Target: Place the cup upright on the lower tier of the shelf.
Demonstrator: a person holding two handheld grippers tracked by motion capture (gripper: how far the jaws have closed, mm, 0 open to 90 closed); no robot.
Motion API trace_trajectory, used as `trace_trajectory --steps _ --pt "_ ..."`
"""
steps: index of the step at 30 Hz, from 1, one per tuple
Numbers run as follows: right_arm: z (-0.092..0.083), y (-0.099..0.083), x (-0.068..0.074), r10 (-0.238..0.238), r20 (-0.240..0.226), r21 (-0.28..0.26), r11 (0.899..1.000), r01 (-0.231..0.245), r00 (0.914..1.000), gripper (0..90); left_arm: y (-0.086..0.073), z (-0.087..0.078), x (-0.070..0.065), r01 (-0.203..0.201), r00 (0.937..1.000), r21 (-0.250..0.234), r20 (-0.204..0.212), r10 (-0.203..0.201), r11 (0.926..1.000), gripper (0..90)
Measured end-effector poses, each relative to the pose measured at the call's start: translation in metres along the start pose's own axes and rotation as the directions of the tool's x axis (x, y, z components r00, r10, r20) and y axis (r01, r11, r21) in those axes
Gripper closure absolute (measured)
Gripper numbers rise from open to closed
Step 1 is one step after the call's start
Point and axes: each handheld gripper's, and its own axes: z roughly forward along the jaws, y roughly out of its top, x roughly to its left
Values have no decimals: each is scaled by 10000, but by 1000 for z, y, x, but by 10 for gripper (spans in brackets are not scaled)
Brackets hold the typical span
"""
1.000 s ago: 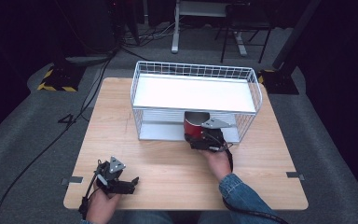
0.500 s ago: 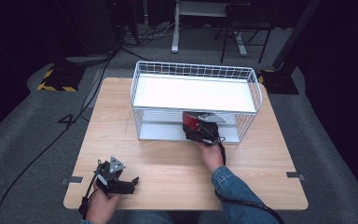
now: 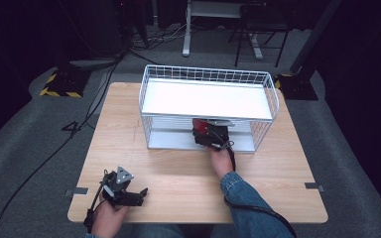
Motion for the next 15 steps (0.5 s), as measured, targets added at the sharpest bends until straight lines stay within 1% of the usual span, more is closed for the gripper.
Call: trace_trajectory --steps 1,3,6,7,8,9,10,15 --pt "1 -1 -1 91 -79 -2 10000 -91 9999 172 0 0 0 -4 10000 8 -10 4 10000 2" --pt "2 0 -1 79 -113 -7 10000 -79 9999 170 0 0 0 1 10000 1 1 -1 10000 3" --pt "2 1 -3 20 -277 89 10000 -17 9996 167 0 0 0 -1 10000 -2 1 1 10000 3" --pt "3 1 -4 10 -401 58 10000 -7 9992 164 0 0 0 -2 10000 -1 1 2 10000 2" --pt "3 0 -5 -61 -506 103 9999 66 9987 153 0 0 0 1 10000 -1 2 -1 10000 2" --pt "4 0 -7 -230 -609 194 9995 242 9979 152 0 0 0 -2 10000 7 -11 2 10000 3" --pt "4 0 -7 -267 -539 229 9993 279 9982 142 0 0 0 -5 10000 -7 0 5 10000 2" --pt "4 -1 -10 -33 -708 222 9997 49 9975 134 0 0 0 -4 10000 -4 2 4 10000 2"
